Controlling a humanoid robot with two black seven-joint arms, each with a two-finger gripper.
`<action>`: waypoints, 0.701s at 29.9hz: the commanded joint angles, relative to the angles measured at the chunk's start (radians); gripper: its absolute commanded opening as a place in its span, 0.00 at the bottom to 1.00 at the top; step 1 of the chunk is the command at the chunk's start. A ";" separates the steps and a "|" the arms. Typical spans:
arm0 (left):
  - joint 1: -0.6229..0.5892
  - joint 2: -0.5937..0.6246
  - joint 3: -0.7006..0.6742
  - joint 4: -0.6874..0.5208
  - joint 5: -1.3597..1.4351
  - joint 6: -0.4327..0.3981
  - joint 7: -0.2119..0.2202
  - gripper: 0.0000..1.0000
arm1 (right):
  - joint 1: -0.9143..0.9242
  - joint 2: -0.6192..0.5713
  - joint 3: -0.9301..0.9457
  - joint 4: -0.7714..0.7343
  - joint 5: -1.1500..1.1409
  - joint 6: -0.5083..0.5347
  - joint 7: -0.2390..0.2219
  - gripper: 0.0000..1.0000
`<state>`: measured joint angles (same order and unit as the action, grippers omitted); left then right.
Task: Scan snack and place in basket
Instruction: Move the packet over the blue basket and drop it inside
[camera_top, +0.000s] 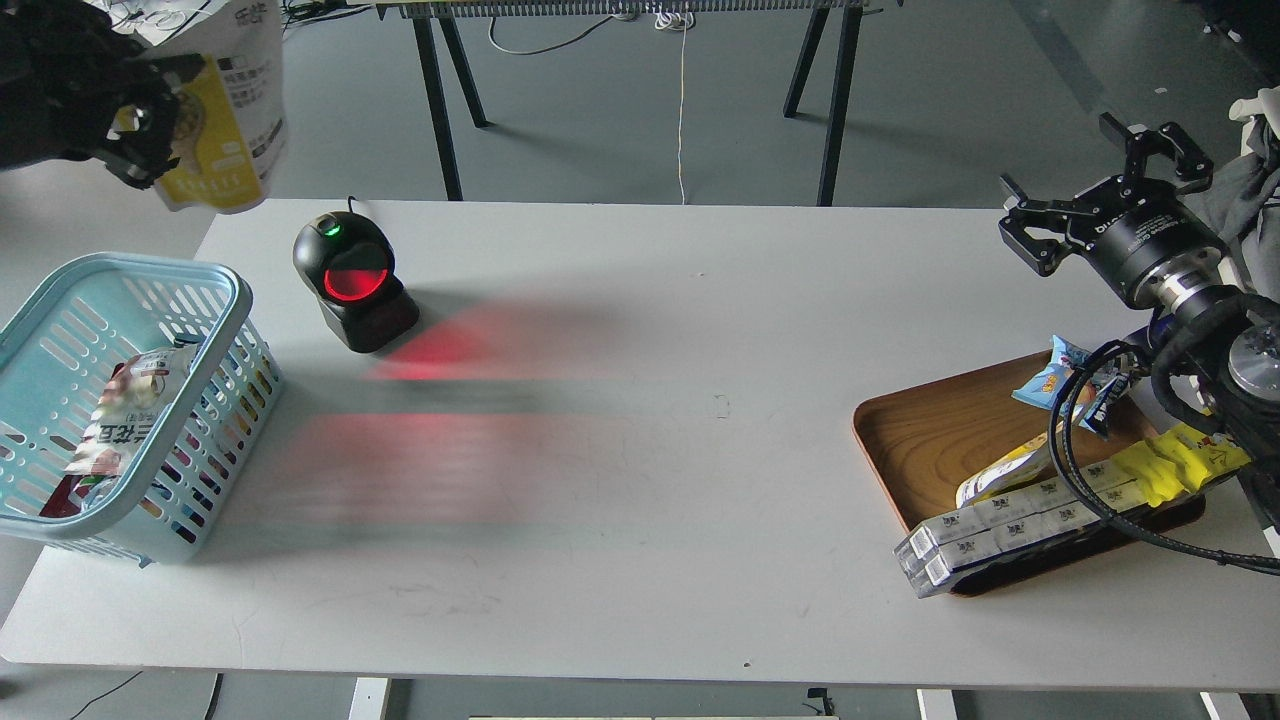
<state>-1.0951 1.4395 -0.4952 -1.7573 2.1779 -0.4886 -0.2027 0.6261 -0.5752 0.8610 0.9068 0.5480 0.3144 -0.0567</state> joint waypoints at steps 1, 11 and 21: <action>0.006 0.099 0.055 0.010 -0.044 0.016 -0.017 0.00 | 0.001 0.000 -0.002 0.000 0.000 0.000 0.000 0.98; 0.006 0.223 0.297 0.013 -0.090 0.271 -0.007 0.00 | 0.004 0.023 0.000 0.000 -0.040 -0.014 0.000 0.98; 0.006 0.226 0.535 0.070 -0.090 0.453 0.009 0.00 | 0.006 0.023 0.000 0.000 -0.042 -0.014 0.000 0.98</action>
<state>-1.0891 1.6659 -0.0117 -1.7043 2.0877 -0.0747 -0.1954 0.6322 -0.5523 0.8605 0.9065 0.5063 0.3006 -0.0567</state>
